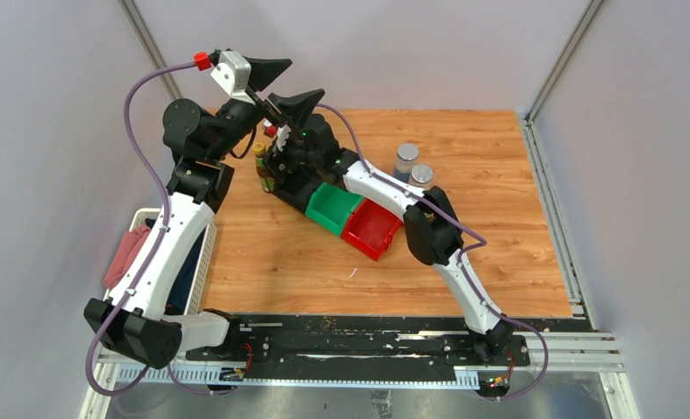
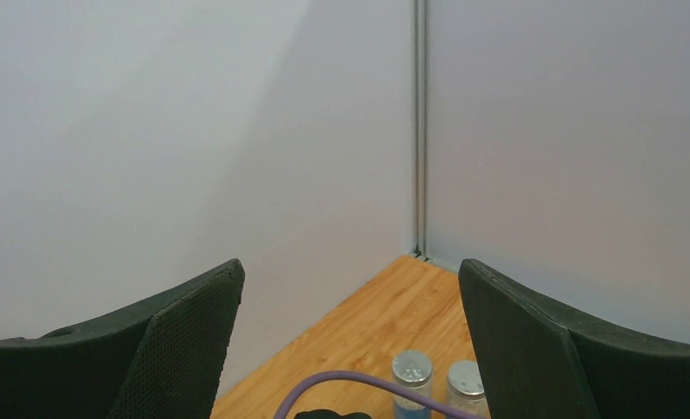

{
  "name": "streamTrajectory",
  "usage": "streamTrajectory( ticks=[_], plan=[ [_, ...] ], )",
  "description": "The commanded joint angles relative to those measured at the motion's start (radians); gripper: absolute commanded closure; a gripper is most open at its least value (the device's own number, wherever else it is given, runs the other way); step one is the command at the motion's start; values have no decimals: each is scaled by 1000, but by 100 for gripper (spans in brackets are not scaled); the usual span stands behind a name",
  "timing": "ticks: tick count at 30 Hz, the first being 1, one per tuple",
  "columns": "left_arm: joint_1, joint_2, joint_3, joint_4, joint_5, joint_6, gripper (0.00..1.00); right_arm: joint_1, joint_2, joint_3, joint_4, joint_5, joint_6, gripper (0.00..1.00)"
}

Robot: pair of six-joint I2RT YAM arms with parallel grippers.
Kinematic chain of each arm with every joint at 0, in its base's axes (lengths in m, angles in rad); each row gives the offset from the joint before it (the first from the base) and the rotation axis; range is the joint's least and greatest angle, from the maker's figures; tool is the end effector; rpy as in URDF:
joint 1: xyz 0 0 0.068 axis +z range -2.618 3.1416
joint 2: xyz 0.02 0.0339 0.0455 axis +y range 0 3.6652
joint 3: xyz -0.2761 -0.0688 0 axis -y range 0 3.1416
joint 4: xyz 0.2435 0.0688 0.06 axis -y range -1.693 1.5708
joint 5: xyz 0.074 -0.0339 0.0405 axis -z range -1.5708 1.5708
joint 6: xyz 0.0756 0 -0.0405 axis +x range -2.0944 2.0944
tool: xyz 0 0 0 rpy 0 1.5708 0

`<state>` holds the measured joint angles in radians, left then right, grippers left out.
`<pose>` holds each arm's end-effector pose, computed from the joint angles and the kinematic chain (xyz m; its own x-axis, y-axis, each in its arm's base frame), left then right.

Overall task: Organize the condiment bottles
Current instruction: Pick up the bottle from the center of the board.

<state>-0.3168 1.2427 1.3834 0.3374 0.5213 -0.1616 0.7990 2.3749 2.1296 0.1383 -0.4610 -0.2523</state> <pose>0.2616 -0.1254 0.5326 0.3204 -0.2519 -0.9132 0.7517 0.6543 0.0833 0.4017 0.4610 0.2890 0.1651 -0.1509 -0.9747 -0.9388 0.2788 -0.2022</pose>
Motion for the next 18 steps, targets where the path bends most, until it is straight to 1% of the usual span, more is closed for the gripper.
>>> streamTrajectory(
  ticks=[1, 18],
  plan=[
    [-10, 3, -10, 21, 11, 2, 0, 12, 32, 44, 77, 28, 39, 13],
    [-10, 23, -11, 22, 16, -4, 0, 11, 81, 69, 172, 57, 113, 13]
  ],
)
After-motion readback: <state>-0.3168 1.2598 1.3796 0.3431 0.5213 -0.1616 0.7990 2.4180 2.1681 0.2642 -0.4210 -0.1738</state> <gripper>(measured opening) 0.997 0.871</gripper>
